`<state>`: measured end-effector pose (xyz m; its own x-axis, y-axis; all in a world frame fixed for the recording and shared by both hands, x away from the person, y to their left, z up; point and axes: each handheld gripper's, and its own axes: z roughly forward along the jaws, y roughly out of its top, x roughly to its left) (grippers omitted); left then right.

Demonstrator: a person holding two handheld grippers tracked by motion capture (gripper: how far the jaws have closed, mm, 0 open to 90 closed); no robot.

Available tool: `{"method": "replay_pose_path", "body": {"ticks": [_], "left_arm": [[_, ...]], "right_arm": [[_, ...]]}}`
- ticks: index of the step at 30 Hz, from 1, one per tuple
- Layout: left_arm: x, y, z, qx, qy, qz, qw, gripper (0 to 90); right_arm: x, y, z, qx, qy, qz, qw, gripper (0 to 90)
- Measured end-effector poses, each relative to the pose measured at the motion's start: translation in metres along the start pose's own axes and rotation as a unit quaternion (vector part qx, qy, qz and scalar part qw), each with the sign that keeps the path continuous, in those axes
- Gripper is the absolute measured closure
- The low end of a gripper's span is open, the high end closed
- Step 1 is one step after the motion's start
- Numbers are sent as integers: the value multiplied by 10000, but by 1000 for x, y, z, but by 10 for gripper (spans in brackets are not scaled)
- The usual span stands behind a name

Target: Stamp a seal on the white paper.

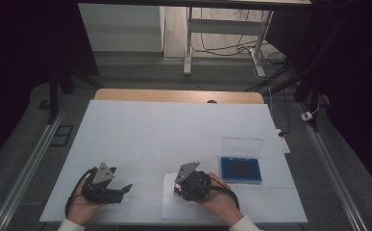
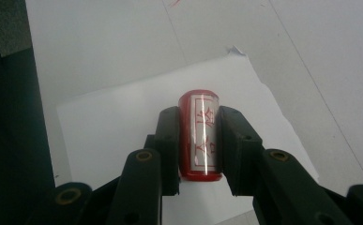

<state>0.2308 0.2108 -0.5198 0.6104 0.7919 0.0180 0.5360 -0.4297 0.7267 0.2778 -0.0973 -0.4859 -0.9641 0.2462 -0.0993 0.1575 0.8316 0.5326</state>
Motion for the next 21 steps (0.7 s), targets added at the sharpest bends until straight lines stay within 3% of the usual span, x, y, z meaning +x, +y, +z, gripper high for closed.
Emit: {"method": "replay_pose_path", "body": {"ticks": [21], "left_arm": [[-1,0,1,9,-5,-15,10000,175]], "right_arm": [[1,2,4,241,-44,125,9996,709]]}}
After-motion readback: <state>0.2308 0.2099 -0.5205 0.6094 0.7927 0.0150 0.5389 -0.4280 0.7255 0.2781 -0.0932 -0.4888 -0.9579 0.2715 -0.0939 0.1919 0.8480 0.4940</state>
